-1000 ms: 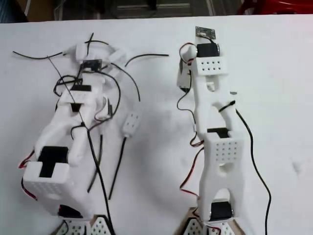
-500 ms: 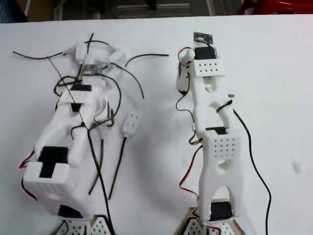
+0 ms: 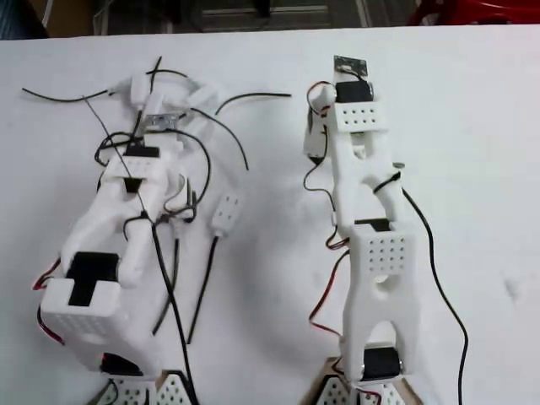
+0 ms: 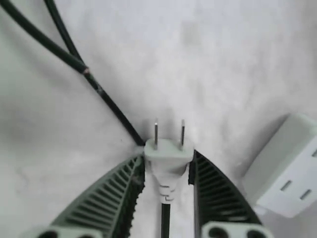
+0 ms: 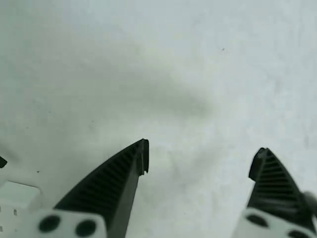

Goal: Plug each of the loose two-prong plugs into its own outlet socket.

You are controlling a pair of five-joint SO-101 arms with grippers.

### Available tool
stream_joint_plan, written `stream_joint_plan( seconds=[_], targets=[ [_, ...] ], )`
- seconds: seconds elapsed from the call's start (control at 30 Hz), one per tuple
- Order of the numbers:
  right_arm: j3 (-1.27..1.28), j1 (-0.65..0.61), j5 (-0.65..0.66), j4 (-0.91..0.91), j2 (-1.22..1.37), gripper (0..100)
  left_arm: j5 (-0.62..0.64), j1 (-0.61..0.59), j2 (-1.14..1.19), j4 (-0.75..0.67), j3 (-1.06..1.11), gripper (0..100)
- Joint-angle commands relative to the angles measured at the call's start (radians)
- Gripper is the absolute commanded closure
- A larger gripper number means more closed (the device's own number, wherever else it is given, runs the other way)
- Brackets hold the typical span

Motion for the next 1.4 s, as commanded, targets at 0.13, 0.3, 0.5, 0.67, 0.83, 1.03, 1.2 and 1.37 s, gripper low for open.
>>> stream_joint_plan(
  seconds=[0.13, 0.3, 0.5, 0.67, 0.83, 1.03, 1.2, 1.37],
  targets=[
    [-0.014, 0.005, 0.005, -0.012, -0.019, 67.6, -0.051, 0.077, -0.039, 0.006, 0.002, 98],
    [-0.015, 0.008, 0.005, -0.012, -0.019, 67.6, -0.051, 0.082, -0.051, 0.009, -0.008, 98],
    [-0.015, 0.008, 0.006, -0.012, -0.019, 67.6, -0.005, 0.165, -0.239, 0.012, 0.021, 98],
    [-0.015, 0.010, 0.008, -0.024, -0.018, 67.6, 0.003, 0.225, -0.611, -0.057, 0.206, 98],
    [-0.015, 0.010, 0.011, -0.027, -0.012, 67.6, 0.003, 0.222, -1.043, -0.321, 0.546, 98],
    [-0.015, 0.010, 0.011, -0.027, -0.012, 67.6, 0.005, 0.226, -1.498, -0.623, 0.908, 98],
    [-0.015, 0.005, 0.006, -0.027, -0.012, 67.6, 0.005, 0.228, -1.827, -0.858, 1.115, 98],
    [-0.032, 0.001, 0.005, -0.025, -0.022, 67.6, -0.002, 0.229, -2.080, -1.007, 1.204, 98]
  ],
)
